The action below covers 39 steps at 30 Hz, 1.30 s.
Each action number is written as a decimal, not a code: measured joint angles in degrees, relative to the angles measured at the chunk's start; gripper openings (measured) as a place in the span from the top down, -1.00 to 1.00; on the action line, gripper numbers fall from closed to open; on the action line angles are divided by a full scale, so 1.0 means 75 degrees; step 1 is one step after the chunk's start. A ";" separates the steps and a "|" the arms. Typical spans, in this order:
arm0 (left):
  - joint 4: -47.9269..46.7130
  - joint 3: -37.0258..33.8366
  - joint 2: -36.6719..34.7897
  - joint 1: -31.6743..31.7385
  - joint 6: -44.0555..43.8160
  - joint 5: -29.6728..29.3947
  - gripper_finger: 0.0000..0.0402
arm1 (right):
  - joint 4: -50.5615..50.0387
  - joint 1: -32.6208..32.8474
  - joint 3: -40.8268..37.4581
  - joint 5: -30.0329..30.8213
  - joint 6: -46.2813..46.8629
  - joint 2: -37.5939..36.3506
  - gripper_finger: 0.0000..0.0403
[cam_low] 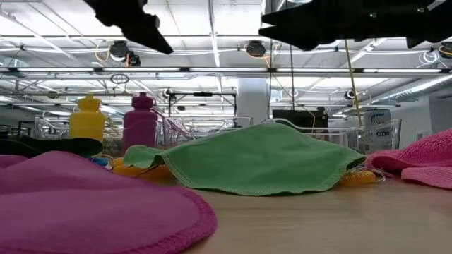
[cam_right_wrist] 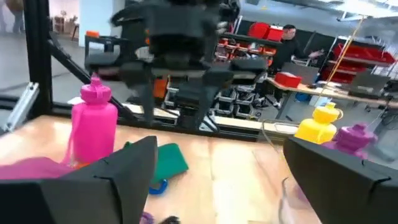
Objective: Pick & Place Sports Items
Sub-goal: Put the light green microfiber towel into the middle transparent bin
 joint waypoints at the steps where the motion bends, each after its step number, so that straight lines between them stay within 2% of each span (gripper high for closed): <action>1: 0.0165 -0.0098 0.0000 0.0036 0.0226 0.0156 -0.14 | 0.0027 0.0000 0.0000 0.0000 0.0206 0.0000 -0.30; 8: 0.1729 -0.0718 0.0000 0.0676 0.1765 0.1780 -0.14 | 0.0195 0.0000 -0.0003 0.0000 0.1187 0.0000 -0.30; 11: 0.2531 -0.1034 0.0000 0.1158 0.2234 0.2693 -0.14 | 0.0198 0.0000 -0.0003 0.0000 0.1171 0.0000 -0.30; 17: 0.3314 -0.1421 0.0000 0.2293 0.2779 0.4304 -0.14 | 0.0198 0.0000 -0.0003 0.0000 0.0799 0.0000 -0.30; 21: 0.3606 -0.1531 0.0000 0.2979 0.3107 0.5249 -0.14 | 0.0207 0.0000 -0.0003 0.0000 0.0788 0.0000 -0.30; 29: 0.3588 -0.1531 0.0000 0.4122 0.3116 0.7697 -0.14 | 0.0591 0.0000 -0.0003 0.0000 0.0721 0.0000 -0.30; 33: 0.3110 -0.1531 0.0000 0.4247 0.3131 0.8009 -0.14 | 0.0148 0.0003 0.0243 -0.0001 0.0629 0.0003 -0.30; 39: 0.2944 -0.1647 0.0000 0.3850 0.3200 0.7844 -0.14 | -0.3276 0.0172 0.1553 -0.0001 0.0584 0.0070 -0.30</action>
